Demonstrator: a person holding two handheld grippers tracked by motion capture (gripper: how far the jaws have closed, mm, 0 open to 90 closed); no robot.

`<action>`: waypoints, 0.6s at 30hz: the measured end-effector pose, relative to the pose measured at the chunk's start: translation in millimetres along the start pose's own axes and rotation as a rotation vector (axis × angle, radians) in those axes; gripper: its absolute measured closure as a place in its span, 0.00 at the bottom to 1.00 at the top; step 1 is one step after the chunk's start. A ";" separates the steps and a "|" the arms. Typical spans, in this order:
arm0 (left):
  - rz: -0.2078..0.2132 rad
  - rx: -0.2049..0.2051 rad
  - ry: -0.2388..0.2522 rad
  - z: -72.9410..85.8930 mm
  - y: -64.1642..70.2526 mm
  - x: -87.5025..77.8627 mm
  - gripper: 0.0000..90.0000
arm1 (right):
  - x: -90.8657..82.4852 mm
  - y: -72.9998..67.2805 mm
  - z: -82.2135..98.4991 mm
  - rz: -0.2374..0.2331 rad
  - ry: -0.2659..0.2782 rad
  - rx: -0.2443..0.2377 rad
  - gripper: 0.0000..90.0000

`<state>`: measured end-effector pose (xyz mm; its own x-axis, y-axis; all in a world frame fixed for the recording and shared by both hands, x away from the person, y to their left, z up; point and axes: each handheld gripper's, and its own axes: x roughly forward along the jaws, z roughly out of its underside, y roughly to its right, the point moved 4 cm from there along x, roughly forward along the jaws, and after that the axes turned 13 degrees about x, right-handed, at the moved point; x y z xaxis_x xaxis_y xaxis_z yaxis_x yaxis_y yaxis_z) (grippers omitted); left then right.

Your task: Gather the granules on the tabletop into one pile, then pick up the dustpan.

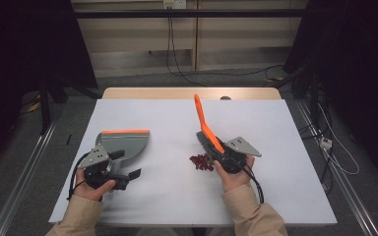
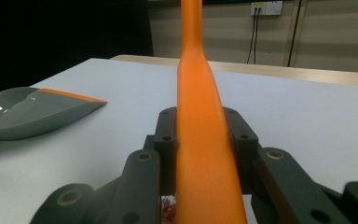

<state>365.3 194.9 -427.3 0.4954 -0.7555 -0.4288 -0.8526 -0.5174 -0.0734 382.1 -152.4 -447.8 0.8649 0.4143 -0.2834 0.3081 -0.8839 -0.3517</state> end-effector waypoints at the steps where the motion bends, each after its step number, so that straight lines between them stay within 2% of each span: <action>1: 0.002 -0.004 -0.003 0.7 -0.5 -0.3 0.06 | -0.4 2.4 -0.1 -0.001 -0.010 0.002 0.79; 2: 0.003 -0.001 -0.015 1.9 -1.1 -0.4 0.06 | -0.8 5.0 0.2 0.003 -0.018 -0.009 0.79; 4: -0.006 0.003 -0.032 4.4 -2.2 -1.2 0.06 | -1.5 8.8 0.4 -0.006 -0.020 0.004 0.79; 7: -0.033 -0.018 -0.057 9.6 -6.6 -4.2 0.06 | -3.5 11.3 -0.5 -0.011 -0.025 0.001 0.79; 12: -0.112 -0.032 -0.095 18.6 -15.7 -10.5 0.07 | -6.0 15.0 -1.3 -0.008 -0.026 0.000 0.79; 18: -0.173 -0.085 -0.166 35.5 -26.3 -13.3 0.08 | -6.7 17.3 -2.0 -0.006 -0.021 0.004 0.79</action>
<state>375.2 232.8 -451.6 0.5927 -0.5800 -0.5588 -0.7369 -0.6706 -0.0855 382.5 -170.9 -450.1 0.8543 0.4245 -0.3000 0.3122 -0.8804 -0.3569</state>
